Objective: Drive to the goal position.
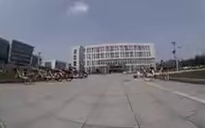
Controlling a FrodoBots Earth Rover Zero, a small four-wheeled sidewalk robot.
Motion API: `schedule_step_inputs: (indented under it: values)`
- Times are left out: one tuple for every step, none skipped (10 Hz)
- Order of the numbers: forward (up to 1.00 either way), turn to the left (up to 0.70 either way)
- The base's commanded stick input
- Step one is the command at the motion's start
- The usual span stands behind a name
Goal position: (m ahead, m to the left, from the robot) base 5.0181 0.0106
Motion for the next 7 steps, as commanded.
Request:
schedule_step_inputs:
  values:
    - [1.00, 0.00]
    - [1.00, 0.00]
    - [1.00, 0.00]
    - [1.00, 0.00]
    - [1.00, 0.00]
    - [1.00, 0.00]
    - [1.00, 0.00]
